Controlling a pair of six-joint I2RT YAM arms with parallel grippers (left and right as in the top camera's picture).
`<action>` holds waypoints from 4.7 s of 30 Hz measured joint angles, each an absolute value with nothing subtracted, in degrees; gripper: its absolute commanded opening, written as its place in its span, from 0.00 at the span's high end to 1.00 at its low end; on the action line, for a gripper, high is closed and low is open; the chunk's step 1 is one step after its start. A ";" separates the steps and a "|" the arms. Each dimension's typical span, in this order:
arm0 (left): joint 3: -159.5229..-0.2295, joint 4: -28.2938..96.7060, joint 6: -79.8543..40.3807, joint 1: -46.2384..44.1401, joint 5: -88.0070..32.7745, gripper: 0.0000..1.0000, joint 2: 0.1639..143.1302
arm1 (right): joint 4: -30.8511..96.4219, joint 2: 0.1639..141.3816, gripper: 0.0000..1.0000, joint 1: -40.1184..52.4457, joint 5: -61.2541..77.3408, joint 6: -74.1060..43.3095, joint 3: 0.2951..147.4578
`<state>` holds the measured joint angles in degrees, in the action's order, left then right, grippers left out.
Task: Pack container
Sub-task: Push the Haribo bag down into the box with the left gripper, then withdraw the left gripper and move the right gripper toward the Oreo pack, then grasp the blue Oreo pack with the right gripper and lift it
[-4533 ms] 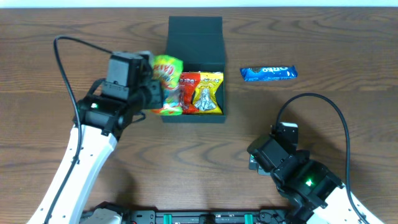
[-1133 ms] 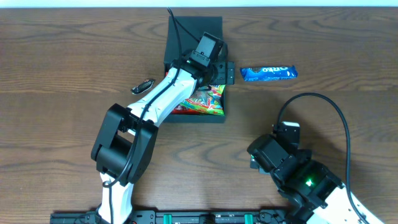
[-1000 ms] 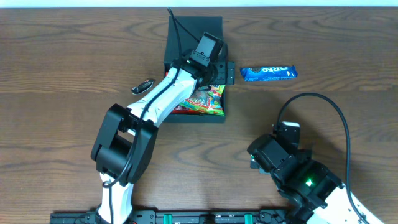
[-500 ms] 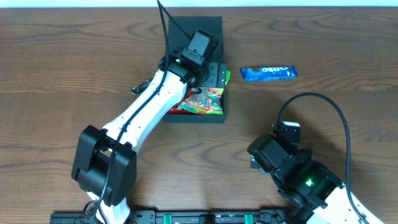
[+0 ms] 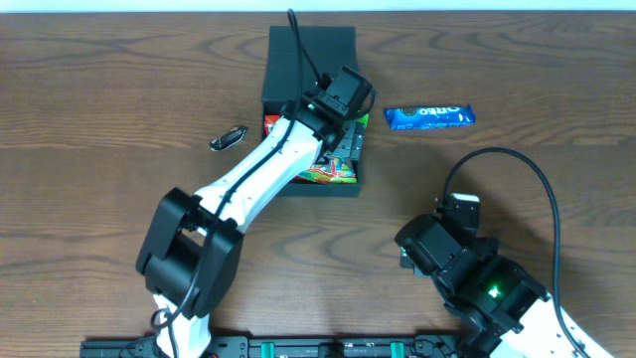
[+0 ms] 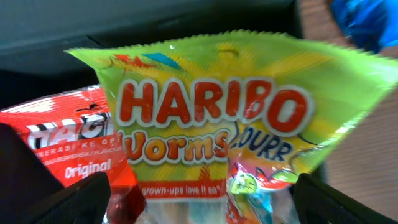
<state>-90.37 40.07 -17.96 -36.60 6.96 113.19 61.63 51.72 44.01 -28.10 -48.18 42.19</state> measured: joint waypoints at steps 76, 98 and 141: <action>-90.35 68.31 -22.44 -35.79 9.26 0.05 71.40 | 48.40 83.70 0.01 11.97 -9.72 -43.70 73.34; -90.37 75.02 -22.44 -35.79 9.15 0.05 67.31 | 39.77 111.20 0.01 8.67 -3.03 -81.49 93.25; -90.37 76.69 -22.44 -35.79 6.15 0.05 67.40 | 53.54 132.51 0.01 3.01 11.66 -83.81 104.47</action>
<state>-90.37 76.69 -22.44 -35.79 6.15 67.40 53.54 132.51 3.01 11.66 -83.81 104.47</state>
